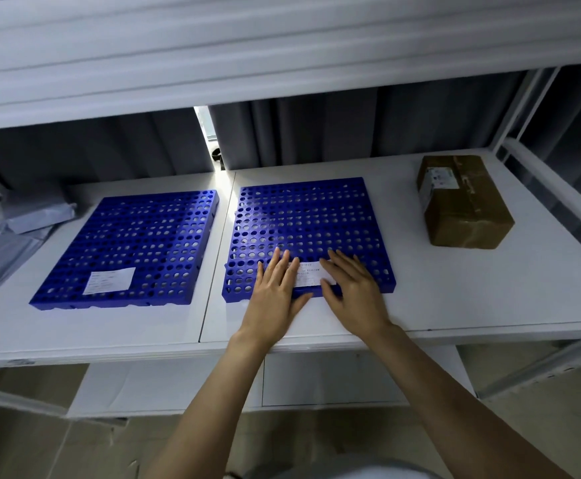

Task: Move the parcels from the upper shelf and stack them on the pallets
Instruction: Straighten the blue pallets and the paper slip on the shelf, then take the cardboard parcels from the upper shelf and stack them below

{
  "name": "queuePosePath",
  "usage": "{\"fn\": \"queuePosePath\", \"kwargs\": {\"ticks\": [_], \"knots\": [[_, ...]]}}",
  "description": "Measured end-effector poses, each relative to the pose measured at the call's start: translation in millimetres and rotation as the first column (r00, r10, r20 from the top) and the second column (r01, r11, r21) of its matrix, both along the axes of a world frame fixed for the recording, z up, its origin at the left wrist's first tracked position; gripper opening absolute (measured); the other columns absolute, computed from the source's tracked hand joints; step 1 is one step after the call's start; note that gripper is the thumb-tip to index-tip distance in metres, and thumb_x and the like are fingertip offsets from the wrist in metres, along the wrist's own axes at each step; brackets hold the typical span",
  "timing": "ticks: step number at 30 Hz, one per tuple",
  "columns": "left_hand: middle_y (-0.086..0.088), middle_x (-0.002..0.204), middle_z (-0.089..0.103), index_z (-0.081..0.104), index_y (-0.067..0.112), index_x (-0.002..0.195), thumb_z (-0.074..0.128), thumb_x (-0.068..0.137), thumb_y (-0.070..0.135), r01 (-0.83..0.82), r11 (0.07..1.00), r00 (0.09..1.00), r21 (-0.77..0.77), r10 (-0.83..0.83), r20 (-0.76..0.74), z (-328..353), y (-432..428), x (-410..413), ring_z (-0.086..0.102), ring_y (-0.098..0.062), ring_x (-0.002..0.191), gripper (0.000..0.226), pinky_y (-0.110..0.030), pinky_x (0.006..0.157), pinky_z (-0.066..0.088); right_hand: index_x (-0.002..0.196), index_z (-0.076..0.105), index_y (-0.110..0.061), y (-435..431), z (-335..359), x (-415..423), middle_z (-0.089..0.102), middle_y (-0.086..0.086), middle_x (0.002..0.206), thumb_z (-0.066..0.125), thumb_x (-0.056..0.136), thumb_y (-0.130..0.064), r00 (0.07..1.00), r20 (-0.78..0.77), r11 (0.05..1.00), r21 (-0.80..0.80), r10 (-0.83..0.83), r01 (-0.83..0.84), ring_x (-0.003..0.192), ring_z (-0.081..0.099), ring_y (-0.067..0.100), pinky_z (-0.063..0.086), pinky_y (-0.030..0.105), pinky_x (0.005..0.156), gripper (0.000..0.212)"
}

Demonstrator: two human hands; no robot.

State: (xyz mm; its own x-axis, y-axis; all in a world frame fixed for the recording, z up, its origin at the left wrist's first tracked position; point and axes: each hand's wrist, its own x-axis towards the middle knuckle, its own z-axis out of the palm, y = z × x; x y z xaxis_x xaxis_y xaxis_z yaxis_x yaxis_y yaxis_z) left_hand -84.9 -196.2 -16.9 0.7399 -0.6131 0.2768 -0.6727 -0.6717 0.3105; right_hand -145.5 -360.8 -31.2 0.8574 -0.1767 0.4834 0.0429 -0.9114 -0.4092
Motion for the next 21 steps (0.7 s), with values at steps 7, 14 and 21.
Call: {"fn": "queuePosePath", "kwargs": {"ticks": [7, 14, 21], "knots": [[-0.009, 0.14, 0.053, 0.043, 0.009, 0.142, 0.036, 0.091, 0.052, 0.079, 0.995, 0.945, 0.063, -0.095, 0.313, 61, -16, -18, 0.036, -0.033, 0.139, 0.067, -0.049, 0.114, 0.028, 0.128, 0.061, -0.008, -8, 54, -25, 0.059, 0.009, 0.133, 0.037, 0.096, -0.034, 0.992, 0.127, 0.999, -0.035, 0.002, 0.002, 0.124, 0.055, 0.027, 0.049, 0.049, 0.099, 0.047], [-0.007, 0.131, 0.06, 0.049, 0.009, 0.139, 0.072, 0.082, 0.026, 0.212, 0.977, 0.799, 0.007, -0.178, 0.574, 156, -41, -55, 0.047, -0.03, 0.131, 0.063, -0.041, 0.113, 0.031, 0.125, 0.063, -0.007, -16, 143, -66, 0.06, 0.009, 0.132, 0.028, 0.103, -0.042, 0.906, 0.422, 0.992, -0.126, 0.042, 0.013, 0.128, 0.05, 0.025, 0.04, 0.045, 0.106, 0.054], [-0.008, 0.132, 0.06, 0.049, 0.007, 0.139, 0.054, 0.093, 0.021, 0.35, 0.932, 0.667, -0.093, -0.178, 0.724, 250, -39, -110, 0.047, -0.025, 0.131, 0.049, -0.037, 0.109, 0.036, 0.107, 0.071, -0.001, -12, 239, -108, 0.068, 0.013, 0.115, 0.034, 0.1, -0.037, 0.661, 0.745, 0.988, -0.151, 0.09, 0.036, 0.111, 0.06, 0.03, 0.049, 0.046, 0.09, 0.051]]}}
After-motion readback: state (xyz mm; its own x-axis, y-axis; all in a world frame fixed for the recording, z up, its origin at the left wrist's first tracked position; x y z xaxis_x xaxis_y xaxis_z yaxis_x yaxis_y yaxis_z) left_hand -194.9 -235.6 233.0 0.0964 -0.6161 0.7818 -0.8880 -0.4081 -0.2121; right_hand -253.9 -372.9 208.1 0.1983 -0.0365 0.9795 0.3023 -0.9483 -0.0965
